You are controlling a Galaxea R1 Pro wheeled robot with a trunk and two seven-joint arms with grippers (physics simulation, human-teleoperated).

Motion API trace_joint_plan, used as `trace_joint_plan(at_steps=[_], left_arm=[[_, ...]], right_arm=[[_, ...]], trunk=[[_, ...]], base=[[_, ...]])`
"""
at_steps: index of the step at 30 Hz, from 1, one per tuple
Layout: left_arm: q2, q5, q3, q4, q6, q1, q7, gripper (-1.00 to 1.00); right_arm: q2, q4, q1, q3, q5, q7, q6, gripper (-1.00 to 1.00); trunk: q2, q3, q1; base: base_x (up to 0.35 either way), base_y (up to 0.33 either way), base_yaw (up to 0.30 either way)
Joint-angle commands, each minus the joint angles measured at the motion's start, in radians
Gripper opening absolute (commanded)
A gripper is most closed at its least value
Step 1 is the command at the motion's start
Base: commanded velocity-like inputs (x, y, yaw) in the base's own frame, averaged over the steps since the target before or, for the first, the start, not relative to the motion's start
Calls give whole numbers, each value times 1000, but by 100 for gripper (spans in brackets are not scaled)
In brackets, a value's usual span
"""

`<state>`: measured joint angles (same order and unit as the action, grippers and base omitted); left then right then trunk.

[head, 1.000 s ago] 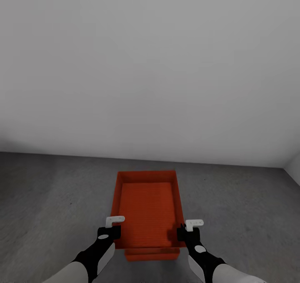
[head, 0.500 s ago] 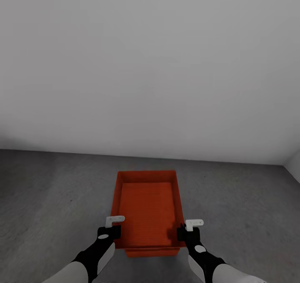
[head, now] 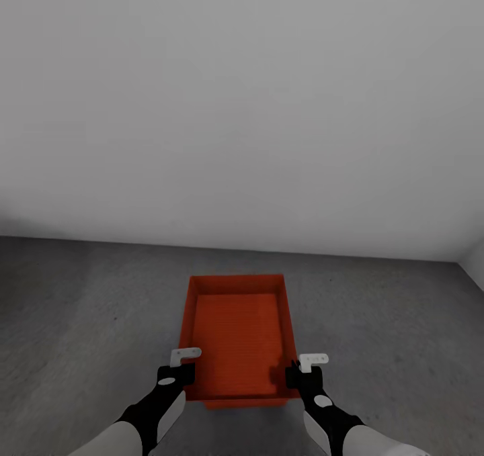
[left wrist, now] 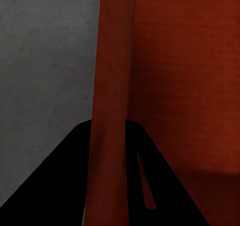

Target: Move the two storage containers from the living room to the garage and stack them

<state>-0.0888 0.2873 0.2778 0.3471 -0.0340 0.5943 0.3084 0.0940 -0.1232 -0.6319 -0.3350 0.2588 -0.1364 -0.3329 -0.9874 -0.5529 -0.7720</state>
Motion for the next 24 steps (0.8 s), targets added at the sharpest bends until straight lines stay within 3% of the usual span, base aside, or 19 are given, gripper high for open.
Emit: trace_joint_plan(at_steps=[1,24], left_arm=[[3,-10,-51,6,-4,2,11,-100],[3,-10,-51,6,-4,1,11,-100]], right_arm=[[-10,16,0,11,11,1,-4,-100],[-10,15,0,11,11,1,-4,-100]], trunk=[[-1,-2,0],[-1,-3,0]], base=[[0,0,0],[0,0,0]])
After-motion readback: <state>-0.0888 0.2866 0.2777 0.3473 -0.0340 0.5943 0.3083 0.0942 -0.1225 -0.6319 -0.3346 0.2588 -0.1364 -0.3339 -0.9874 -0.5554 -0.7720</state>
